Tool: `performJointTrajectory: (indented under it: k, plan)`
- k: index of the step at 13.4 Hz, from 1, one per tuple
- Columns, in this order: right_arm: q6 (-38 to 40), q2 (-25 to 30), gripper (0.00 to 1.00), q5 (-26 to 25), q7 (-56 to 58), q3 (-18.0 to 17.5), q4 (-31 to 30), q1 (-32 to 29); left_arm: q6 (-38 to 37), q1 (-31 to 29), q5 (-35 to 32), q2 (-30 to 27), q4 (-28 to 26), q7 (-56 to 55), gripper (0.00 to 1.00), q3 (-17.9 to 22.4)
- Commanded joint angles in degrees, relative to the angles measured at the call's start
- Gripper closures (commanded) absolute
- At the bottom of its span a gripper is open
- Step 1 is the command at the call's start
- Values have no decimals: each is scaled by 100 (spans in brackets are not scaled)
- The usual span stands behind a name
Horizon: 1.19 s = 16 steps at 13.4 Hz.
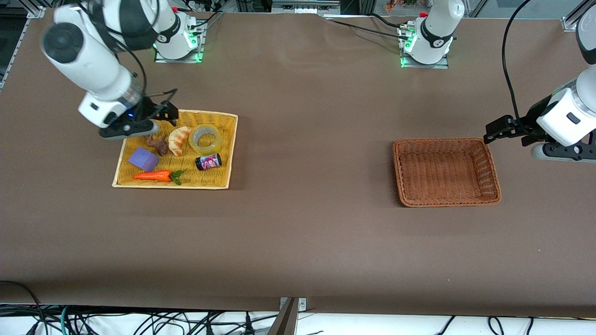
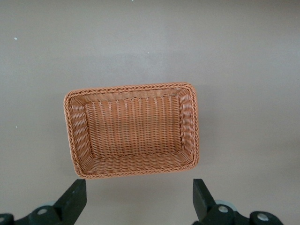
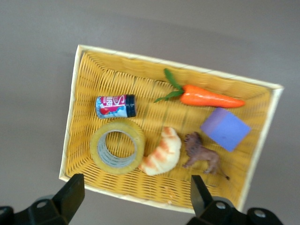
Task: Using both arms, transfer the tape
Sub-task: 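Reach the right gripper down to the tape roll in the yellow tray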
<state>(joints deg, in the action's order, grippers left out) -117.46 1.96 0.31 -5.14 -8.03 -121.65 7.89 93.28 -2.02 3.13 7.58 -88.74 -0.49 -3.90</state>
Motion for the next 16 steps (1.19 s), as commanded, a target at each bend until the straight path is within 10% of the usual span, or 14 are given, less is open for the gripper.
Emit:
performJointTrajectory:
  k: [1, 16]
  plan:
    - [-355, -247, 0, 22, -127, -110, -200, -7, -55, -27, 127, 42, 147, 67, 0, -15]
    - [-2421, -1329, 0, 4, -1717, -638, -1291, 212, -64, -36, 136, 42, 147, 120, 0, -6]
